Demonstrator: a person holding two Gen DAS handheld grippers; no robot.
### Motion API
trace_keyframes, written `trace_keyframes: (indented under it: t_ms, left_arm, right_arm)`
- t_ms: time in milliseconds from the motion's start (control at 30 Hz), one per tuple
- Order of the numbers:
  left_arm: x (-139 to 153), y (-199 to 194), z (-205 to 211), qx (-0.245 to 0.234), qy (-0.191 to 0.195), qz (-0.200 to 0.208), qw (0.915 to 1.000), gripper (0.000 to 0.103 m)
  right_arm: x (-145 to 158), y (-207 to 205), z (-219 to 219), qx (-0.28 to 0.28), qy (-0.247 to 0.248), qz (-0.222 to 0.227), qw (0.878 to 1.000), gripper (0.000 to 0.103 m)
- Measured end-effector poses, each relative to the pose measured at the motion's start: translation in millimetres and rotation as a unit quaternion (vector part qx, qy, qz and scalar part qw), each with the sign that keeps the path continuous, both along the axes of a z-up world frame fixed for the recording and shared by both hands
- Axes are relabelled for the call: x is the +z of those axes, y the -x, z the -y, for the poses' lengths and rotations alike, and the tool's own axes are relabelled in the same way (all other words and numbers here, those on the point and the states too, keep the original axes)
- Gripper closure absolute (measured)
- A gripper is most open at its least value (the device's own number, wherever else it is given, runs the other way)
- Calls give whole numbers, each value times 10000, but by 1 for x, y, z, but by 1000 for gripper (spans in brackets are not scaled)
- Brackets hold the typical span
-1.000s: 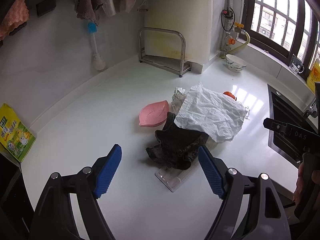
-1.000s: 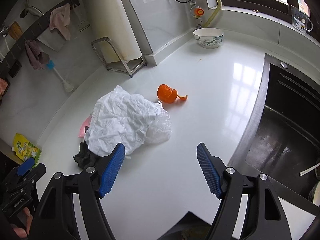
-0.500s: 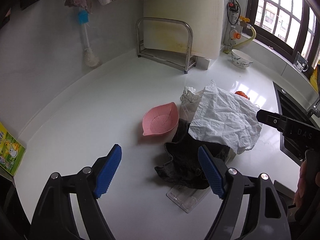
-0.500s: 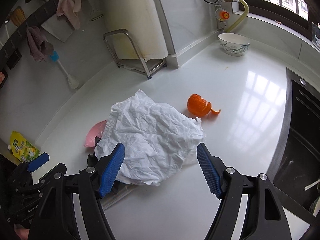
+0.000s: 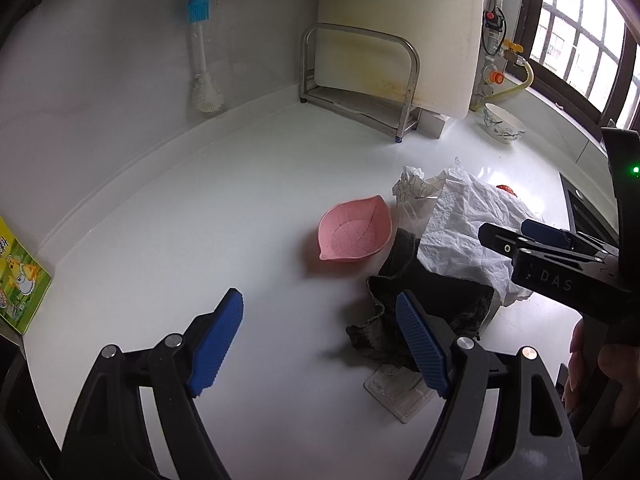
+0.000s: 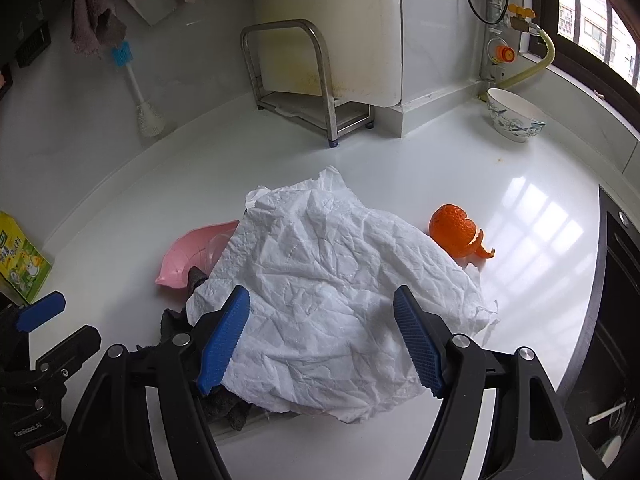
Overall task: Collect trash
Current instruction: 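Grasp the white plastic sheet with the right gripper while the left grasps the black cloth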
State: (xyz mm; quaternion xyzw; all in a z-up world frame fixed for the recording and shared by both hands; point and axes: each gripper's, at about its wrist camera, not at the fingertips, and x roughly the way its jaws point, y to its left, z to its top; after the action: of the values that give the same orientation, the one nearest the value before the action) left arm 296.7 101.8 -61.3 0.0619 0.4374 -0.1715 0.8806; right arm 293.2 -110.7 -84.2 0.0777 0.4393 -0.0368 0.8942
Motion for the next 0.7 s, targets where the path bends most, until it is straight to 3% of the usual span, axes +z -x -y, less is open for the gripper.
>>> trace_keyframes:
  t_ms: [200, 367, 400, 533, 600, 700]
  left_arm:
    - [-3, -1, -1, 4, 46, -47, 10000, 26]
    - [-4, -1, -2, 12, 71, -75, 9999, 26]
    - [-4, -1, -1, 3, 75, -82, 9999, 26]
    - [-6, -1, 2, -72, 76, -122, 9999, 26]
    - [-7, 0, 5, -137, 82, -139, 9998, 26]
    - [-9, 2, 11, -251, 89, -150, 9995, 26]
  right_arm:
    - [-8, -1, -8, 88, 85, -118, 9999, 33]
    - [-14, -2, -10, 149, 184, -256, 9994, 56]
    - [-14, -2, -11, 152, 201, -274, 9993, 65]
    - [-11, 1, -8, 182, 147, -231, 9995, 80]
    - [-7, 4, -4, 168, 10, -183, 9997, 95]
    - [0, 10, 7, 42, -275, -88, 9996, 95]
